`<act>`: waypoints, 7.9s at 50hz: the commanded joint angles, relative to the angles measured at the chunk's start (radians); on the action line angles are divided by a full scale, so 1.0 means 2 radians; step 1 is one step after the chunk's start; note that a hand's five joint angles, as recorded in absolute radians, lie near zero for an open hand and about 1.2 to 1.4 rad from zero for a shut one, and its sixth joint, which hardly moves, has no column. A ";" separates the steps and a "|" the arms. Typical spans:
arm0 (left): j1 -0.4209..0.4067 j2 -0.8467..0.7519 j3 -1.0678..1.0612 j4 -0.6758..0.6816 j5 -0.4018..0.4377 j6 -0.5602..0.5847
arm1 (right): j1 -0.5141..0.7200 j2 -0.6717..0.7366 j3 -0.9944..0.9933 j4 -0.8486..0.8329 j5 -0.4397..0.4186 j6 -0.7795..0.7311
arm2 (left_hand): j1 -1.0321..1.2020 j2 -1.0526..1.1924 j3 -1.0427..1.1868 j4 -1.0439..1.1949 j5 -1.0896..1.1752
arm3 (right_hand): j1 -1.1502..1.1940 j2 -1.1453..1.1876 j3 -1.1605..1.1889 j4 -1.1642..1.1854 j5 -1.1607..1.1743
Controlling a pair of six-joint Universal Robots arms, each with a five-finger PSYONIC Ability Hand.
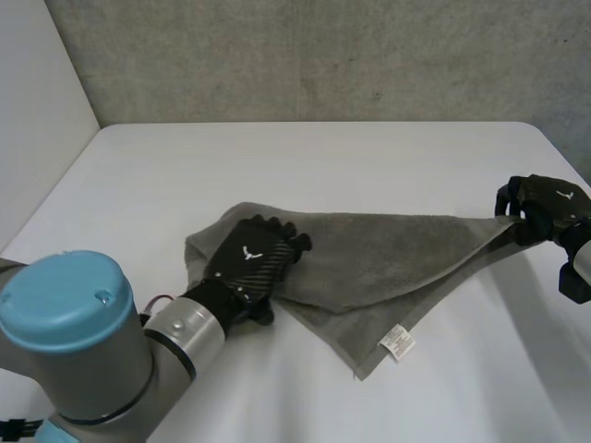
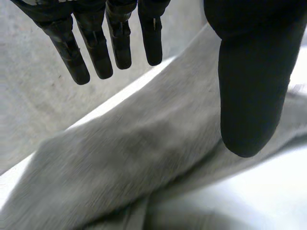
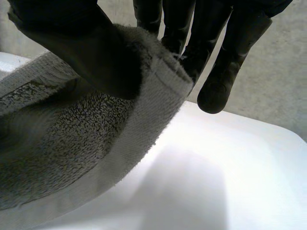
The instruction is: Fold the laundry
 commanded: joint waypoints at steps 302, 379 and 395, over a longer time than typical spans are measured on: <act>0.189 -0.179 0.527 0.033 -0.106 -0.085 | 0.189 0.188 -0.656 0.221 0.143 -0.295 | 0.505 0.505 0.505 0.506 0.504 | 0.032 0.036 0.027 0.030 0.028; 0.194 -0.144 0.412 -0.153 -0.019 0.081 | 0.155 0.214 -0.595 0.447 0.176 -0.458 | 0.505 0.505 0.505 0.506 0.504 | 0.032 0.036 0.027 0.030 0.028; 0.182 -0.093 0.541 -0.021 -0.106 -0.072 | 0.178 0.161 -0.767 0.323 0.168 -0.287 | 0.505 0.505 0.505 0.506 0.504 | 0.032 0.036 0.027 0.030 0.028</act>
